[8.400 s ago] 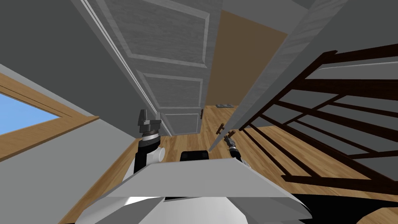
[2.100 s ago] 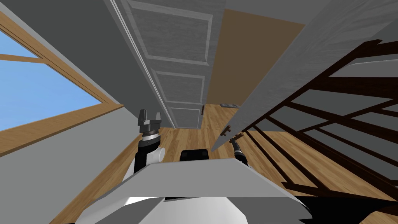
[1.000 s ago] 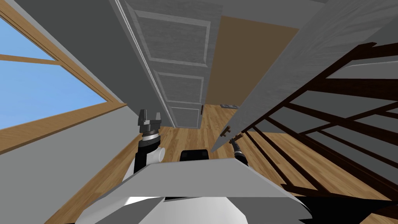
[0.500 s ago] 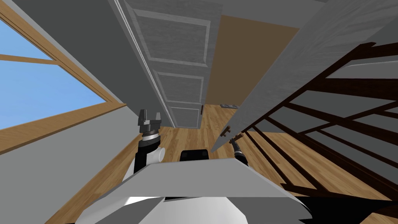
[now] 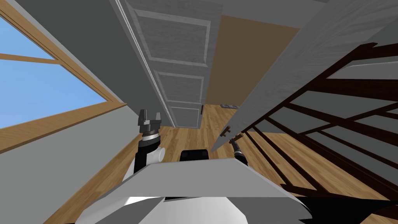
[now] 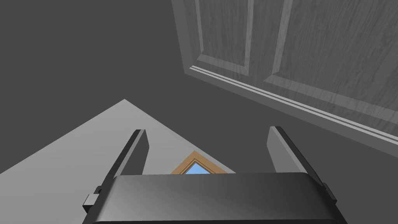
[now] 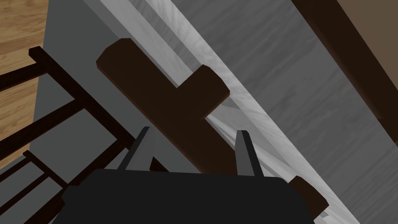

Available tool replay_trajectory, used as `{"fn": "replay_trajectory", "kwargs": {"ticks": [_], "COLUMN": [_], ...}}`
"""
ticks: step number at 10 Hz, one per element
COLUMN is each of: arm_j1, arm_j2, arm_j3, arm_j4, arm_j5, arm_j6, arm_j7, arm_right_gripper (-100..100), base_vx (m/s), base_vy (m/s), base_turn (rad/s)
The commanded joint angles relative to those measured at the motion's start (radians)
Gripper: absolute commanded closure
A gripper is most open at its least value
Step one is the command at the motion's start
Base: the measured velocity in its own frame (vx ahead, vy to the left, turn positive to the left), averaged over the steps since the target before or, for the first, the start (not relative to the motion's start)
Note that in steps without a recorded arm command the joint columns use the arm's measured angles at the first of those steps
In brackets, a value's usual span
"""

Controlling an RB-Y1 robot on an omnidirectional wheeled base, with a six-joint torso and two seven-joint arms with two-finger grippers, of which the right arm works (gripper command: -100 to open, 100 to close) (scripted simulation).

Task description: Pull the door open

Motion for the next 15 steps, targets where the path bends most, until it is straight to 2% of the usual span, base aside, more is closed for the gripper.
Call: {"fn": "replay_trajectory", "kwargs": {"ticks": [1, 5, 6, 10, 15], "arm_j1": [-0.019, -0.019, 0.009, 0.006, 0.004], "arm_j2": [0.005, 0.005, 0.006, 0.006, 0.006], "arm_j3": [-0.003, -0.003, 0.008, 0.014, 0.018], "arm_j4": [-0.007, -0.007, -0.031, -0.032, -0.032], "arm_j5": [-0.01, -0.01, -0.006, -0.009, -0.011], "arm_j6": [-0.005, -0.005, 0.013, 0.013, 0.012], "arm_j7": [-0.031, -0.031, -0.026, -0.046, -0.058], "arm_right_gripper": [100, 100, 100, 100, 100], "base_vx": [0.0, 0.0, -0.049, -0.047, 0.002], "base_vy": [0.0, 0.0, -0.067, -0.059, -0.003], "base_turn": [0.0, 0.0, 0.047, 0.031, -0.001]}}
